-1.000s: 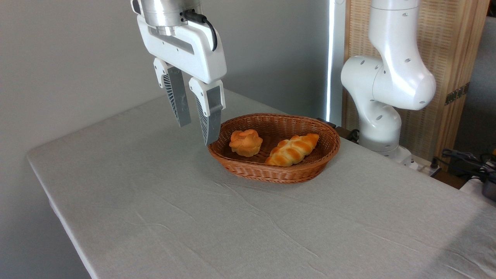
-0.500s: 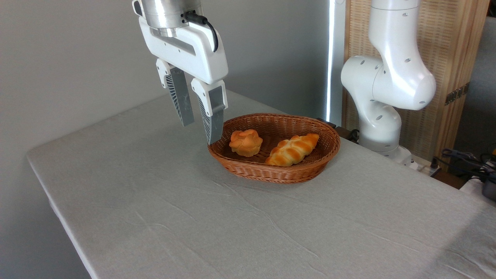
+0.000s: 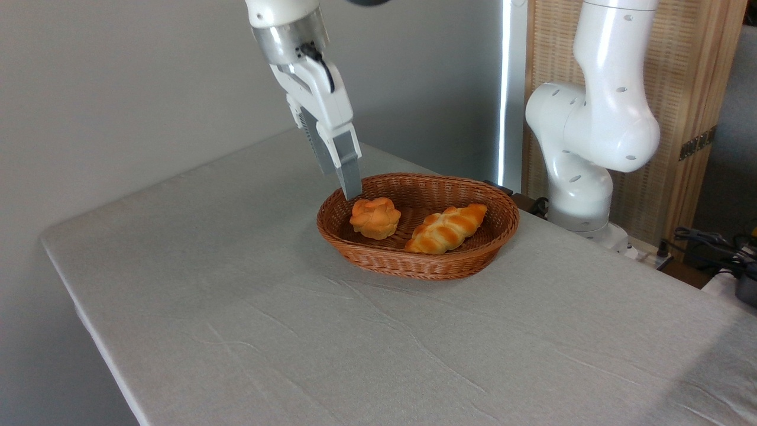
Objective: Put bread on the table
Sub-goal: 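Move the open gripper down over the round bread roll in the basket, then close the gripper on the round bread roll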
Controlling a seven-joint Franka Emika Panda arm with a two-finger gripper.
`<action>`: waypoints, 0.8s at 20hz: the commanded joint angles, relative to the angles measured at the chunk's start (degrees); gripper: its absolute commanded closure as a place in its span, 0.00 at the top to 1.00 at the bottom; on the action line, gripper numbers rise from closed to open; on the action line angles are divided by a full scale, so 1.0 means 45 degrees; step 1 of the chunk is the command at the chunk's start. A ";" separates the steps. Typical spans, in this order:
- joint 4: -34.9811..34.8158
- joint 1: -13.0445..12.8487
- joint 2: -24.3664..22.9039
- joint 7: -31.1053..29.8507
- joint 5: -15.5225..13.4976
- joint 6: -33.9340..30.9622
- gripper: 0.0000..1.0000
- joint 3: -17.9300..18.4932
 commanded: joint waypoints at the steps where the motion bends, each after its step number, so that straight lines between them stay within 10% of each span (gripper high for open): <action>1: -0.2494 -0.0812 -0.1173 -0.0079 -0.0045 0.1447 1.00 -0.0101; 12: -0.4567 -0.0871 -0.1038 -0.0020 -0.0026 0.2853 1.00 -0.1665; 13: -0.4607 -0.0871 -0.1018 -0.0020 -0.0026 0.2990 0.96 -0.1665; 16: -0.4607 -0.0871 -0.0901 -0.0040 -0.0026 0.3264 0.43 -0.1665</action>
